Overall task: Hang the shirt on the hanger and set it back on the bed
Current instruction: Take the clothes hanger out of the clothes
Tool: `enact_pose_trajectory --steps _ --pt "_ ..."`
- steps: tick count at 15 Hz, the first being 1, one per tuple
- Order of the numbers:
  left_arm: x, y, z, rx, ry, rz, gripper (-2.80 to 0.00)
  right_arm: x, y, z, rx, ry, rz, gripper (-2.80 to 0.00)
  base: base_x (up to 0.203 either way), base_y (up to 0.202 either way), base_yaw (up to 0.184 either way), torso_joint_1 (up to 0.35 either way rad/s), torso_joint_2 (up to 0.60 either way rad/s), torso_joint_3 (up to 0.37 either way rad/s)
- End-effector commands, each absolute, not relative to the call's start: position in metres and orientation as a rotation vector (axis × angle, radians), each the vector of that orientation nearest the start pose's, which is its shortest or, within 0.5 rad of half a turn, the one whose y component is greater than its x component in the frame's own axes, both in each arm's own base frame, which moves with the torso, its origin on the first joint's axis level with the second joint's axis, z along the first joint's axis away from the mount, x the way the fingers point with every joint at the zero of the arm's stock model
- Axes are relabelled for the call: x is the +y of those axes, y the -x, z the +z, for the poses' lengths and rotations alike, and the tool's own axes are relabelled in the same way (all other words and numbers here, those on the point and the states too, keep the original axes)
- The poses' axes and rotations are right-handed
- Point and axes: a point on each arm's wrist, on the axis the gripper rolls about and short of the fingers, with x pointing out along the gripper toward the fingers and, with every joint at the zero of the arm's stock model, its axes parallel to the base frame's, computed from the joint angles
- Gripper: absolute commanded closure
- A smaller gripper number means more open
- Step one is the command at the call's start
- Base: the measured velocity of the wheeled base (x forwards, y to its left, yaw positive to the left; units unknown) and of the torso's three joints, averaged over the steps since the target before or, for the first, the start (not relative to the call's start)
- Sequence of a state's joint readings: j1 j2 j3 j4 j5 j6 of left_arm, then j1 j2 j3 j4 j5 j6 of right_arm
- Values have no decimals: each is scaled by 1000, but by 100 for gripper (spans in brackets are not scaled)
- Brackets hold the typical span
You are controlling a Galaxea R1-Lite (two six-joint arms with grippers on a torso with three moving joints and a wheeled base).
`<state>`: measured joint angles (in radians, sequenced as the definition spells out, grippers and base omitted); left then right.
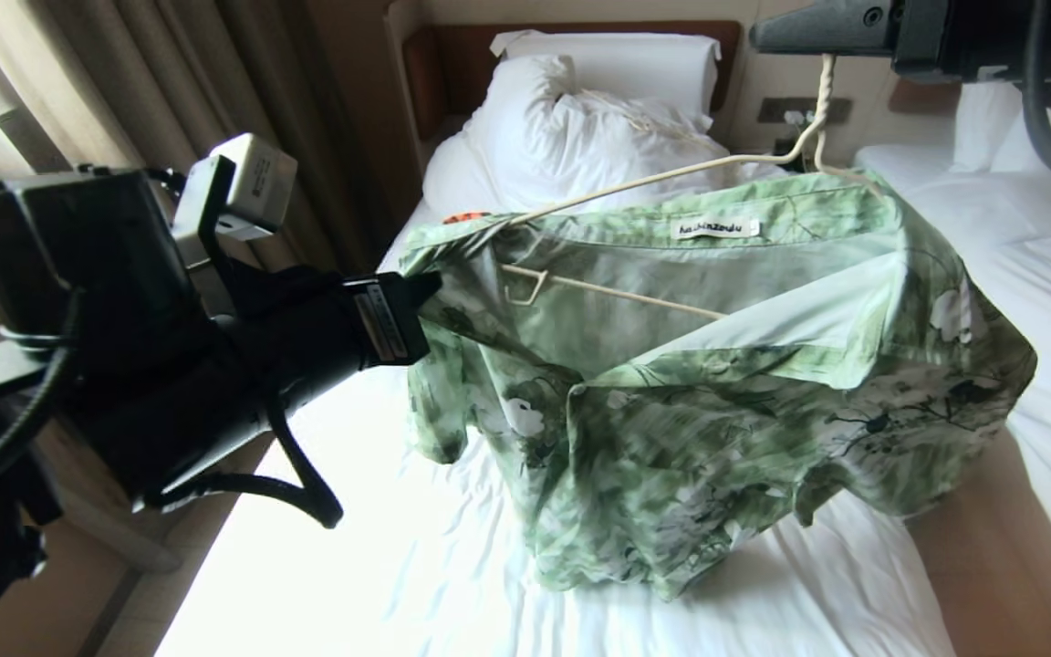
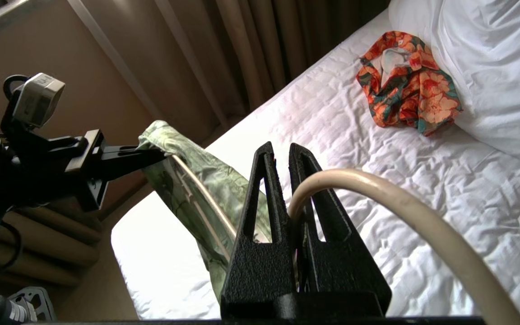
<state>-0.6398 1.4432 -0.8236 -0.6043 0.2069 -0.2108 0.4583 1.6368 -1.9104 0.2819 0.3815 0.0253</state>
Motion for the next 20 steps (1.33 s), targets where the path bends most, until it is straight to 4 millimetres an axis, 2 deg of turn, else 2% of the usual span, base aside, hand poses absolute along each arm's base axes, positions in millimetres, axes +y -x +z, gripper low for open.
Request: enact_pose_trajectory --steps 1,5,8,11,12,16,17,20 --pt "-143 -231 247 86 199 -360 0 132 -242 411 50 -21 852 0 0 0 0 0 0 0" --pt "-140 -265 228 154 216 -353 0 143 -257 395 107 -18 860 0 0 0 0 0 0 0" --pt "-116 -287 244 94 268 -324 0 150 -271 380 155 -11 855 0 0 0 0 0 0 0" --pt "-91 -298 263 37 278 -291 0 153 -291 374 104 -10 813 0 0 0 0 0 0 0" --pt "-87 -300 261 45 278 -290 0 153 -293 374 101 -11 809 0 0 0 0 0 0 0" --pt "-92 -304 230 146 265 -291 0 160 -303 364 123 -8 773 0 0 0 0 0 0 0" --pt "-92 -304 224 160 263 -289 -280 163 -307 362 117 -10 769 0 0 0 0 0 0 0" --pt "-90 -303 218 177 263 -284 -280 173 -313 355 119 -13 776 0 0 0 0 0 0 0"
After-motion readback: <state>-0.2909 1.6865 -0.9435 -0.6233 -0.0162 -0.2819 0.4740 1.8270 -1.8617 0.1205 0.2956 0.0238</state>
